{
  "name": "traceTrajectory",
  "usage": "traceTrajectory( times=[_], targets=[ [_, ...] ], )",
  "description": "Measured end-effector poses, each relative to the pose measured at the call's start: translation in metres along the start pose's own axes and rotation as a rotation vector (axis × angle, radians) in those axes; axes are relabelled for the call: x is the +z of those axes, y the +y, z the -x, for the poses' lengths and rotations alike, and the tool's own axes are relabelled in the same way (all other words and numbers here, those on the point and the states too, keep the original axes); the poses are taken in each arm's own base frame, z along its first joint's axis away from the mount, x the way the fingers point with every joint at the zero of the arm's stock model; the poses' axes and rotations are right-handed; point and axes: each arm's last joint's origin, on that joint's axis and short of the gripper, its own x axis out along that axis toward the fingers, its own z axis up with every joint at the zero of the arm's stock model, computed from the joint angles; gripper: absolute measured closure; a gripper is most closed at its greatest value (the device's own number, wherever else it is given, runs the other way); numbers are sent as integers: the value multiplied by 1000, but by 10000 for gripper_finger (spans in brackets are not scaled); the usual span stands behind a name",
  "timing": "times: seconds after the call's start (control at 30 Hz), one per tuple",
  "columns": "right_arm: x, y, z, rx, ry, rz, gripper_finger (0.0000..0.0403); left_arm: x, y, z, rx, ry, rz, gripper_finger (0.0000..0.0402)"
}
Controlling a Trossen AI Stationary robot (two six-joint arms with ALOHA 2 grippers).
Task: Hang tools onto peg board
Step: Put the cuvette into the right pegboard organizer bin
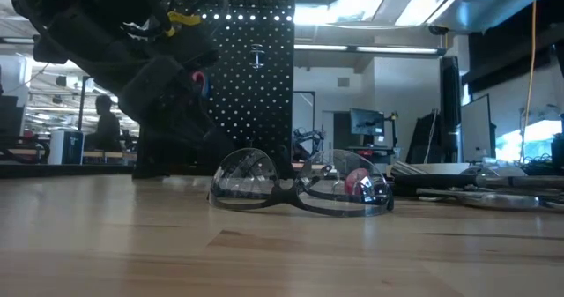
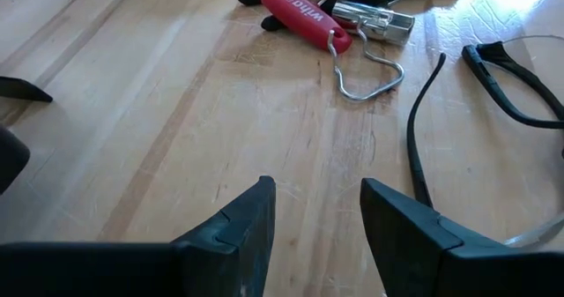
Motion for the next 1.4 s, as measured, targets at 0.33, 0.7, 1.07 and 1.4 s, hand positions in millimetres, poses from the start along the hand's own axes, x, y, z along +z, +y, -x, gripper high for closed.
traceTrajectory(
  times=[0.33,0.7,1.07,1.4],
  targets=[
    [-25,7,-39,9,39,23,293,5,1,21,-2,40,-26,247],
    [-62,12,-133,-44,-235,-37,294,33,20,70,93,-64,57,247],
    [-95,-20,-217,-127,-162,-137,293,21,17,62,109,14,23,247],
    [-108,-31,-237,-123,-151,-162,293,16,15,58,87,49,6,247]
  ],
)
